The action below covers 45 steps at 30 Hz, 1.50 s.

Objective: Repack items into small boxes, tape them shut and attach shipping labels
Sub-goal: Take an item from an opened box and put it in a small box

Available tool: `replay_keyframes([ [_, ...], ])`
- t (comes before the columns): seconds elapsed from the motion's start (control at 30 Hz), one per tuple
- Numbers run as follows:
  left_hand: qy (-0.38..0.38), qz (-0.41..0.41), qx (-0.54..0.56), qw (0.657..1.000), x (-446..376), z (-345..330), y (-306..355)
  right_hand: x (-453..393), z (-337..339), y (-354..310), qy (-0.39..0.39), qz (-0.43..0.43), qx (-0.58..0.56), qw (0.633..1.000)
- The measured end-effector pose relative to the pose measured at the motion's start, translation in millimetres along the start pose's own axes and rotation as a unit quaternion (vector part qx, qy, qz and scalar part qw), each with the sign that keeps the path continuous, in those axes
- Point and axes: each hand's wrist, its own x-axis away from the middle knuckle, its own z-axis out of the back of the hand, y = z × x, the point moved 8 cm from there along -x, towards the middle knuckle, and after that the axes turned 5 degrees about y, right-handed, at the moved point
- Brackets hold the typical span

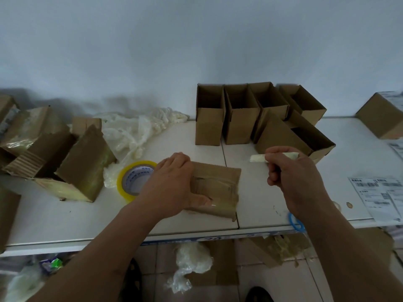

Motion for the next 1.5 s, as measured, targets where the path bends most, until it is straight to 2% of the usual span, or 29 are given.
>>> replay_keyframes([
  [0.17, 0.039, 0.036, 0.005, 0.999, 0, 3, -7, 4, 2, 5, 0.019, 0.01, 0.057, 0.998],
  [0.3, 0.031, 0.041, 0.017, 0.999, 1, 1, -12, 7, -4, 12, -0.002, -0.008, 0.049, 0.999],
  [0.53, 0.035, 0.042, 0.033, 0.998, -1, 3, -12, 4, -17, 16, -0.032, 0.02, 0.066, 0.997],
  [0.93, 0.043, 0.034, 0.051, 0.997, -2, 2, -12, 0, -17, 17, -0.025, 0.01, 0.063, 0.998],
  [1.5, 0.042, 0.043, 0.052, 0.997, -2, 2, -13, 1, -16, 14, -0.04, 0.019, 0.122, 0.992],
])
